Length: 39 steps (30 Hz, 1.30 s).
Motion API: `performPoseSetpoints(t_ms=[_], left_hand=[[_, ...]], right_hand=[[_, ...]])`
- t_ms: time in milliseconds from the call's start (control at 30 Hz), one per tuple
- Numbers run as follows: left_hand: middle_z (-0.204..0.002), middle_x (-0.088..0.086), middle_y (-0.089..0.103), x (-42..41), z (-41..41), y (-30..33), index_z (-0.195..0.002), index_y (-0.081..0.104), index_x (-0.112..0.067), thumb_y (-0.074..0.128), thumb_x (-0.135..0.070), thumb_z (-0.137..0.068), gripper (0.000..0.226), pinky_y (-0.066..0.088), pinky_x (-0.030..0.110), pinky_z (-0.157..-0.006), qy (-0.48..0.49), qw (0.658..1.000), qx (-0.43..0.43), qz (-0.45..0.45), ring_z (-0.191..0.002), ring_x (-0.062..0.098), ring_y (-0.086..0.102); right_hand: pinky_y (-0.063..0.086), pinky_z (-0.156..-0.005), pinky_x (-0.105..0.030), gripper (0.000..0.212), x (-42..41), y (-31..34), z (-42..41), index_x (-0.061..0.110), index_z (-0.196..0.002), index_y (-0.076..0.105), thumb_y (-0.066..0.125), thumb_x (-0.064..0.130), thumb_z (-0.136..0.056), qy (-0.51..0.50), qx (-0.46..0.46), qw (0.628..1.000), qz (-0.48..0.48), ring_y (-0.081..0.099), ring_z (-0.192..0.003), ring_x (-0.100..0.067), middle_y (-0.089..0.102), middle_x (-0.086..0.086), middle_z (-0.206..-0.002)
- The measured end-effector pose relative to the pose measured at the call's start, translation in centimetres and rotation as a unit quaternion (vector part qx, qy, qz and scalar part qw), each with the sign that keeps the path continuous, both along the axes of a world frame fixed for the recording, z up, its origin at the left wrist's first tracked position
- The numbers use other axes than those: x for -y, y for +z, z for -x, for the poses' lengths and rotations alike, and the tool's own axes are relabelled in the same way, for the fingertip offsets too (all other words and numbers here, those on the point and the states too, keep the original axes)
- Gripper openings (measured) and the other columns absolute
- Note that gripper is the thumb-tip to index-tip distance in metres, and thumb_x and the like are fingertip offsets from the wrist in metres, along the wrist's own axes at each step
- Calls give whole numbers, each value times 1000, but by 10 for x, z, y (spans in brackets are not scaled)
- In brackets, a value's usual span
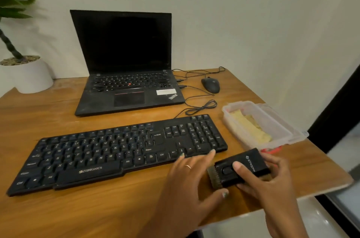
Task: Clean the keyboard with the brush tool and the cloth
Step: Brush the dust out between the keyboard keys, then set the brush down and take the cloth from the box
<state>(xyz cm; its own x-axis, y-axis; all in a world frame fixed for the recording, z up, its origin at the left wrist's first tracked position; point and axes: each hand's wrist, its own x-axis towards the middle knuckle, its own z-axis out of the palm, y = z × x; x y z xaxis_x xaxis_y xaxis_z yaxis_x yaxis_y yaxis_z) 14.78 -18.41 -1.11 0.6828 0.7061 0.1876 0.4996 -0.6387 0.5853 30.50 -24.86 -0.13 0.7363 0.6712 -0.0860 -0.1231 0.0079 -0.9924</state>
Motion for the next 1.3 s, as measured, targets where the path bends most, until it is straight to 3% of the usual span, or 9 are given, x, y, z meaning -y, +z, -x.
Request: performPoseSetpoints(t_ms=[133,300,400,567,667,900,1100,1200,1300], left_hand=[[-137,-38,25,8,-17,-7,-145,13,-53,45,-60,-93,62,18,14,-106,0,1000,8,0,-117,-16,15],[-136,-36,31,2,-26,-13,-146,20,-51,39,-65,-92,59,19,18,-106,11,1000,-8,-22,-115,-17,15],[-137,-36,30,1,-29,-15,-145,18,-52,33,-70,-87,62,17,22,-109,3,1000,-15,-22,-122,-14,17],[-140,-36,26,-2,-30,-18,-145,10,-56,7,-80,-74,74,14,18,-103,-3,999,-32,-43,-128,-12,14],[-142,-35,25,-3,-34,-18,-145,7,-55,0,-82,-72,79,12,17,-104,-1,998,-34,-54,-130,-10,14],[-146,-33,18,-5,-39,-13,-147,1,-53,-10,-81,-62,91,10,17,-102,-4,996,-78,-42,-133,-7,13],[-150,-29,17,-11,-42,-4,-147,2,-53,-3,-84,-59,93,13,21,-99,-10,995,-95,-21,-138,-2,13],[-124,-31,52,-17,-45,-17,-135,33,-50,2,-82,-82,70,32,16,-90,32,992,-107,-60,-117,-3,37],[-97,-35,60,-16,-47,-30,-119,44,-47,8,-78,-87,58,31,6,-71,28,992,-93,-80,-93,-9,42]], right_hand=[[57,-73,-42,51,10,-7,-8,34,-99,46,79,33,-60,-8,104,993,56,59,-92,-14,54,10,-100],[45,-67,-19,34,14,-5,-22,39,-97,44,58,55,-71,37,276,952,131,56,-90,-3,54,21,-94],[44,-69,-24,32,17,-10,-29,39,-98,43,45,62,-76,37,366,909,197,52,-90,-4,53,20,-93],[42,-73,-28,35,20,-10,-40,35,-109,51,44,58,-84,52,453,843,284,44,-95,-9,52,11,-102],[33,-70,-26,21,18,3,-47,30,-103,61,57,40,-86,21,500,832,240,40,-95,-9,57,6,-103],[48,-78,-33,13,-28,45,-70,23,-97,67,65,21,-84,15,540,831,135,49,-101,-13,52,12,-96],[49,-84,-28,22,-84,51,-93,26,-105,63,66,29,-83,170,506,775,339,59,-98,-14,63,2,-112],[51,-87,-32,26,-95,49,-93,24,-107,61,66,30,-83,196,492,750,396,59,-98,-18,63,0,-109],[50,-79,-26,20,-99,44,-92,21,-105,64,60,26,-86,202,529,711,417,59,-88,-16,66,0,-103]])
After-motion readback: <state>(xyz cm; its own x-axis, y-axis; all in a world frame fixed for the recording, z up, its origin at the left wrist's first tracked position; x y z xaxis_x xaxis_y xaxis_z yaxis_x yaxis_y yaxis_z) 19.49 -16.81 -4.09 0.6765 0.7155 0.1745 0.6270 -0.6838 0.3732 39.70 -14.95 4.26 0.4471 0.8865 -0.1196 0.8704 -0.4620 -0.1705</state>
